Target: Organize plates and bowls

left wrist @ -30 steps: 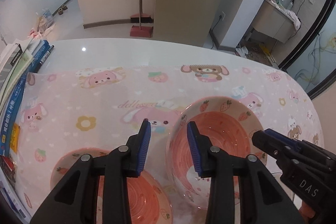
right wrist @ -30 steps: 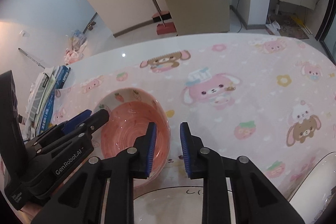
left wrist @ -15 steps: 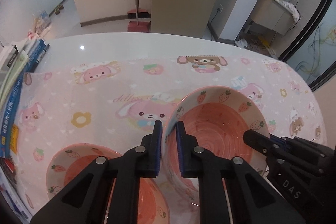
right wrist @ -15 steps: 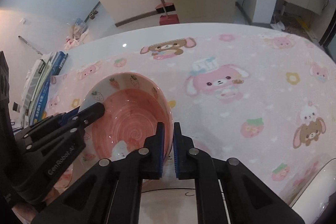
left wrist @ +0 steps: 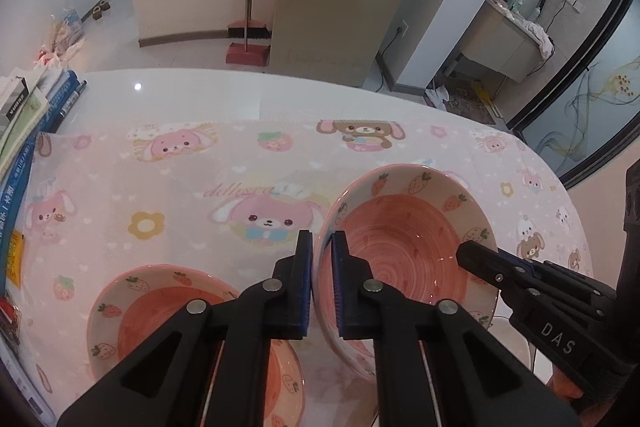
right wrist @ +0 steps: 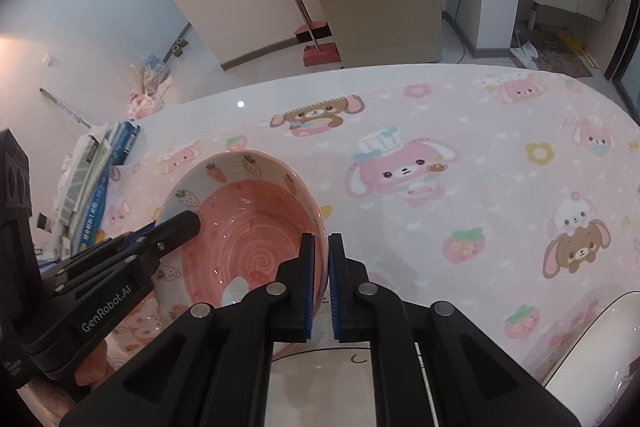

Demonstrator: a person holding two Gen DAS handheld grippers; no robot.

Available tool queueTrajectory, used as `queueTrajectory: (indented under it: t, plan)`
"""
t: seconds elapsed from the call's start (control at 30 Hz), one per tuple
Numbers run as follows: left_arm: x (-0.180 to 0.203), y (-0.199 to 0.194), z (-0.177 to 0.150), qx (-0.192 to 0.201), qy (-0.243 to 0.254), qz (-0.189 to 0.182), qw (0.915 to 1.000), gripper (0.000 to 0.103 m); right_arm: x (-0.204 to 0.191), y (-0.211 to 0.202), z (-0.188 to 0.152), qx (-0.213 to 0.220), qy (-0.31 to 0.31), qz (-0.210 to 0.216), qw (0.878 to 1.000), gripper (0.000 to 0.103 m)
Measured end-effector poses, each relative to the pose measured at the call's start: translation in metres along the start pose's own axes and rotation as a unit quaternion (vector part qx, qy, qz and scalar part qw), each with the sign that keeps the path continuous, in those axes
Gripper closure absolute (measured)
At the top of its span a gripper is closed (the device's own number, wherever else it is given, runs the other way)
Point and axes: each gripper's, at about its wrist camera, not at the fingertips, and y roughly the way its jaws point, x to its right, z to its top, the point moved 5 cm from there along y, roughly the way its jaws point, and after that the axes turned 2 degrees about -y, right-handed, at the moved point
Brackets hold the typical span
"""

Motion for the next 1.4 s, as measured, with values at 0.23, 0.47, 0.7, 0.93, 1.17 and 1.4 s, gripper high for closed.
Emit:
queueTrajectory:
  t: [0.23, 0.47, 0.7, 0.93, 1.17, 1.4]
  plan:
    - [0.006, -0.028, 0.004, 0.03, 0.003, -0.008, 0.9995, 0.095, -0.015, -0.033, 0.003, 0.038, -0.007, 0.011, 0.999, 0.096]
    - [0.01, -0.078, 0.009, 0.094, 0.017, 0.002, 0.9955, 0.096, -0.034, -0.065, 0.0, 0.066, -0.021, 0.045, 0.997, 0.096]
    - [0.006, -0.107, 0.01, 0.128, 0.015, 0.0, 0.9917, 0.096, -0.048, -0.093, -0.004, 0.093, -0.026, 0.077, 0.992, 0.096]
    - [0.005, -0.132, 0.005, 0.147, 0.024, 0.021, 0.9886, 0.096, -0.062, -0.114, -0.008, 0.107, -0.041, 0.093, 0.989, 0.095]
    - [-0.019, -0.156, -0.022, 0.153, -0.016, 0.043, 0.9872, 0.096, -0.099, -0.122, -0.029, 0.1, -0.084, 0.105, 0.986, 0.095]
    - [-0.059, -0.189, -0.07, 0.175, -0.055, 0.051, 0.9818, 0.096, -0.147, -0.129, -0.07, 0.086, -0.145, 0.123, 0.978, 0.095]
